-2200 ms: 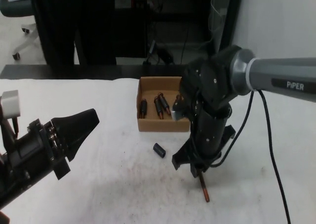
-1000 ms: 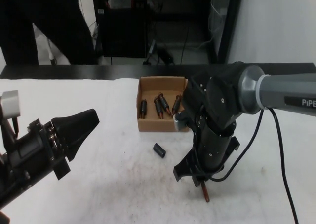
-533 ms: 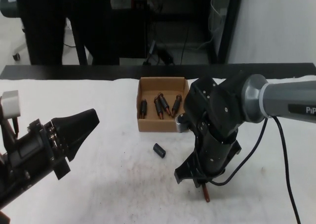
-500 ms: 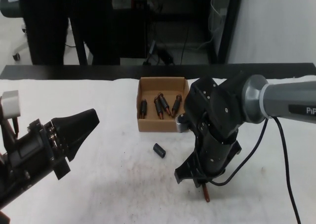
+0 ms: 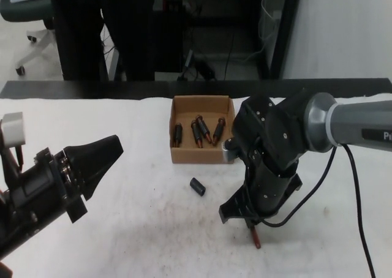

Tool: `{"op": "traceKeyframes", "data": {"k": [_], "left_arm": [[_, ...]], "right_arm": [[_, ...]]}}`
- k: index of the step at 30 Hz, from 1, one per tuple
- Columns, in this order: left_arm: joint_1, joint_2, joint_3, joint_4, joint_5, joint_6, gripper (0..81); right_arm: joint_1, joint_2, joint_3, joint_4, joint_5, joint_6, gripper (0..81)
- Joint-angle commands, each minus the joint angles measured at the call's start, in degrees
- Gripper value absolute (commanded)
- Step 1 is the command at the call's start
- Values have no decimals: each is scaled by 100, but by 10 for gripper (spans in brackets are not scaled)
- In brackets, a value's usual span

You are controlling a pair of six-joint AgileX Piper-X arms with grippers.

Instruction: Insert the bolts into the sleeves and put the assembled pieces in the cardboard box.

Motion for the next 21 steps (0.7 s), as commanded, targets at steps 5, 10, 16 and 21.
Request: {"op": "traceKeyframes", "data": {"k": [5, 10, 16, 21], "left_arm": [[10, -78, -8, -109, 50, 8, 3], [10, -78, -8, -109, 50, 8, 3], [10, -78, -8, -109, 50, 8, 3], [10, -78, -8, -109, 50, 8, 3]], "right_arm": [[-38, 68, 50, -198, -106, -517, 8], [-38, 68, 50, -290, -628, -618, 8], [-38, 68, 50, -243, -630, -556, 8], [-38, 68, 50, -243, -973, -555, 92]]}}
